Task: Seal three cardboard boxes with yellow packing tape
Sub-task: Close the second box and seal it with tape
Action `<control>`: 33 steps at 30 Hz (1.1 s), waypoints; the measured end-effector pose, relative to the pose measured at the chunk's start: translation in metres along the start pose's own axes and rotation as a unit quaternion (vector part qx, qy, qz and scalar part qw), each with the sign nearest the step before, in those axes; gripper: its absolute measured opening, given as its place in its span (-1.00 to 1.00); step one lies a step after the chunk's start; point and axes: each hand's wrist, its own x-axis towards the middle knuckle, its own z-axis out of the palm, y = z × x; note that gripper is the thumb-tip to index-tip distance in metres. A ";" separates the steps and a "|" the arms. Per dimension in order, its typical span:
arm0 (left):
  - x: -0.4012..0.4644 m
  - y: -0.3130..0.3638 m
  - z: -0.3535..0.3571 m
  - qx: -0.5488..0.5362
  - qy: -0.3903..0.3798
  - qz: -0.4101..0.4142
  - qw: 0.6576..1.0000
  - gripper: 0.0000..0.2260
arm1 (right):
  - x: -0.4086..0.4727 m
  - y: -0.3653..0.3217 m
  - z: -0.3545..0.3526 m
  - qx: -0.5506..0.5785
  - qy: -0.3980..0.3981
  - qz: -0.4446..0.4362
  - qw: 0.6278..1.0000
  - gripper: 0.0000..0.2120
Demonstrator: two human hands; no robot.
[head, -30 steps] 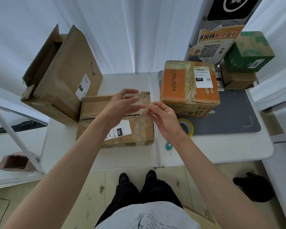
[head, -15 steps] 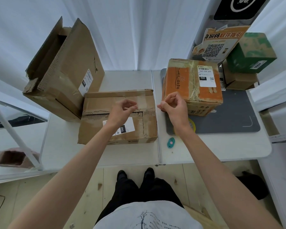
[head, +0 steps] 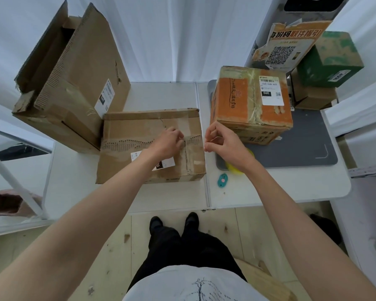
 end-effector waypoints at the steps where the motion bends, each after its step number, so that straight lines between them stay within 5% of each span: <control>1: 0.003 0.000 -0.001 0.000 -0.012 0.000 1.000 -0.69 | 0.000 0.002 0.000 -0.003 -0.010 0.002 1.000 -0.84; 8: 0.014 0.006 -0.015 -0.033 -0.058 0.011 0.998 -0.69 | -0.002 0.006 0.007 -0.026 -0.065 0.008 0.998 -0.81; 19: 0.015 0.003 -0.028 -0.111 -0.059 0.013 0.992 -0.89 | 0.016 0.021 0.047 -0.170 -0.050 -0.036 0.984 -0.78; 33: 0.013 0.001 -0.034 -0.108 -0.061 0.018 0.992 -0.84 | 0.021 0.029 0.059 -0.220 -0.037 -0.089 0.971 -0.72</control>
